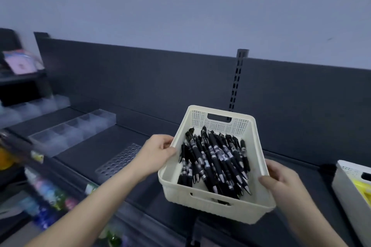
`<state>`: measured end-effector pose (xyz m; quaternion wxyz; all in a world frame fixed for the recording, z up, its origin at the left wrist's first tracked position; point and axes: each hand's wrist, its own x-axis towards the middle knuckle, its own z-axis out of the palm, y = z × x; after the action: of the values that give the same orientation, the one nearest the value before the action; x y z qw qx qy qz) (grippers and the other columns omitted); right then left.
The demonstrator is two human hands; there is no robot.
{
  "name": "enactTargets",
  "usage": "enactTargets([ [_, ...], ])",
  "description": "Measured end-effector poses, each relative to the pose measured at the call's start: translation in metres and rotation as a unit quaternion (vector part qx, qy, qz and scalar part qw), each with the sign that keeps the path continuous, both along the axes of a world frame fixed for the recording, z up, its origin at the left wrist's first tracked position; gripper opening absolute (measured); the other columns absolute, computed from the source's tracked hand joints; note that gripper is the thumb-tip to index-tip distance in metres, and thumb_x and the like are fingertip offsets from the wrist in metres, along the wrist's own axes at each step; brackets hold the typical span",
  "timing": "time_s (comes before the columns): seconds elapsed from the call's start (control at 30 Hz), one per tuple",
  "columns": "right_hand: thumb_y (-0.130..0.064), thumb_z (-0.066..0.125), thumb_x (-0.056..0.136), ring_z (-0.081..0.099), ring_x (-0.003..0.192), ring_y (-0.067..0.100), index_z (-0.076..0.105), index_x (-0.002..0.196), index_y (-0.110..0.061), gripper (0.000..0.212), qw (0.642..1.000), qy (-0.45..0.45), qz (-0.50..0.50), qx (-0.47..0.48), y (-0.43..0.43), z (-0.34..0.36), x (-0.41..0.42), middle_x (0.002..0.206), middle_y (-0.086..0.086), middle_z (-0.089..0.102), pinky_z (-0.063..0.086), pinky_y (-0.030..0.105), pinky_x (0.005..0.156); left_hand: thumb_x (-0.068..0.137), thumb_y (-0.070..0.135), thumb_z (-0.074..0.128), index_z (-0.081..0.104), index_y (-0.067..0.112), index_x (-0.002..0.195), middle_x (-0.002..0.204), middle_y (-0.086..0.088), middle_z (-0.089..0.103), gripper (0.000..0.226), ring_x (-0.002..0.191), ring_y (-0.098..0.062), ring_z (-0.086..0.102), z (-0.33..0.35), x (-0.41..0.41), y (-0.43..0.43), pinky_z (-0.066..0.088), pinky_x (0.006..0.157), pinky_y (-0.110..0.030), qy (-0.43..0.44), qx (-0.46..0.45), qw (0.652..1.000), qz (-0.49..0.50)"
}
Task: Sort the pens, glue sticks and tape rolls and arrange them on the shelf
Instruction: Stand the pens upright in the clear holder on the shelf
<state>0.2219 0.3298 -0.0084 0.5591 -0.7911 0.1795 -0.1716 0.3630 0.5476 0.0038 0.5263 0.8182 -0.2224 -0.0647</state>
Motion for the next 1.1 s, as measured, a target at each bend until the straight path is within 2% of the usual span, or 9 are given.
enactTargets([
  [0.27, 0.006, 0.045, 0.085, 0.064, 0.088, 0.031, 0.062, 0.094, -0.028, 0.039, 0.999, 0.025, -0.014, -0.044, 0.095, -0.029, 0.081, 0.088, 0.004, 0.071, 0.051, 0.049, 0.083, 0.082, -0.006, 0.05, 0.07, 0.021, 0.084, 0.078, -0.005, 0.074, 0.034, 0.069, -0.014, 0.067, -0.029, 0.089, 0.091, 0.052, 0.069, -0.033, 0.006, -0.002, 1.0, -0.005],
  [0.43, 0.013, 0.043, 0.082, 0.061, 0.085, 0.012, 0.061, 0.097, -0.025, 0.044, 0.992, 0.055, -0.109, -0.03, 0.148, -0.054, 0.125, 0.086, -0.008, 0.067, 0.044, 0.023, 0.066, 0.083, -0.003, 0.051, 0.071, 0.023, 0.077, 0.076, -0.003, 0.073, 0.033, 0.076, -0.026, 0.068, -0.071, 0.143, 0.118, 0.052, 0.071, -0.038, 0.017, 0.029, 0.998, -0.061],
  [0.5, 0.012, 0.043, 0.082, 0.058, 0.081, 0.009, 0.061, 0.101, -0.021, 0.043, 0.985, 0.083, -0.148, -0.035, 0.156, -0.062, 0.136, 0.084, -0.007, 0.065, 0.041, 0.02, 0.062, 0.083, -0.002, 0.051, 0.068, 0.024, 0.075, 0.079, -0.007, 0.072, 0.032, 0.077, -0.028, 0.066, -0.085, 0.154, 0.118, 0.048, 0.069, -0.034, 0.021, 0.033, 0.996, -0.084],
  [0.6, 0.012, 0.041, 0.081, 0.058, 0.079, 0.016, 0.063, 0.111, -0.011, 0.042, 0.968, 0.134, -0.208, -0.045, 0.161, -0.078, 0.141, 0.084, -0.001, 0.064, 0.044, 0.023, 0.063, 0.086, -0.001, 0.049, 0.064, 0.02, 0.08, 0.067, 0.005, 0.062, 0.026, 0.059, -0.009, 0.053, -0.105, 0.162, 0.108, 0.037, 0.053, -0.014, -0.005, 0.075, 0.99, -0.119],
  [0.77, 0.01, 0.039, 0.085, 0.054, 0.067, 0.012, 0.059, 0.121, -0.011, 0.046, 0.945, 0.177, -0.268, -0.057, 0.162, -0.094, 0.134, 0.084, 0.003, 0.062, 0.044, 0.021, 0.057, 0.091, 0.004, 0.044, 0.055, 0.012, 0.086, 0.059, 0.008, 0.046, 0.014, 0.047, -0.003, 0.04, -0.129, 0.16, 0.088, 0.031, 0.042, -0.015, -0.07, 0.163, 0.967, -0.185],
  [0.9, 0.008, 0.04, 0.085, 0.051, 0.067, 0.012, 0.057, 0.125, -0.012, 0.047, 0.94, 0.189, -0.272, -0.081, 0.159, -0.102, 0.132, 0.086, 0.003, 0.061, 0.042, 0.017, 0.058, 0.091, 0.012, 0.042, 0.045, 0.011, 0.075, 0.068, 0.002, 0.045, 0.016, 0.066, -0.013, 0.047, -0.138, 0.158, 0.085, 0.031, 0.06, -0.022, -0.141, 0.254, 0.941, -0.172],
  [0.97, 0.009, 0.038, 0.085, 0.051, 0.073, 0.014, 0.051, 0.131, -0.01, 0.051, 0.938, 0.205, -0.261, -0.104, 0.158, -0.106, 0.133, 0.099, 0.009, 0.065, 0.039, 0.016, 0.055, 0.091, 0.014, 0.04, 0.041, 0.011, 0.075, 0.072, 0.0, 0.045, 0.017, 0.074, -0.017, 0.047, -0.133, 0.157, 0.088, 0.035, 0.069, -0.026, -0.159, 0.295, 0.928, -0.164],
  [1.03, 0.008, 0.037, 0.087, 0.05, 0.077, 0.014, 0.044, 0.135, -0.008, 0.051, 0.935, 0.23, -0.244, -0.12, 0.16, -0.109, 0.134, 0.11, 0.013, 0.063, 0.039, 0.016, 0.061, 0.092, 0.017, 0.039, 0.046, 0.011, 0.082, 0.088, -0.007, 0.055, 0.014, 0.089, -0.022, 0.05, -0.127, 0.161, 0.089, 0.037, 0.083, -0.03, -0.169, 0.34, 0.912, -0.156],
  [1.1, 0.006, 0.039, 0.088, 0.056, 0.085, 0.018, 0.042, 0.135, -0.006, 0.048, 0.933, 0.236, -0.233, -0.144, 0.161, -0.107, 0.134, 0.112, 0.011, 0.06, 0.044, 0.015, 0.068, 0.094, 0.024, 0.037, 0.054, 0.01, 0.105, 0.114, -0.006, 0.055, 0.024, 0.111, -0.022, 0.047, -0.125, 0.166, 0.088, 0.033, 0.099, -0.031, -0.193, 0.388, 0.886, -0.163],
])
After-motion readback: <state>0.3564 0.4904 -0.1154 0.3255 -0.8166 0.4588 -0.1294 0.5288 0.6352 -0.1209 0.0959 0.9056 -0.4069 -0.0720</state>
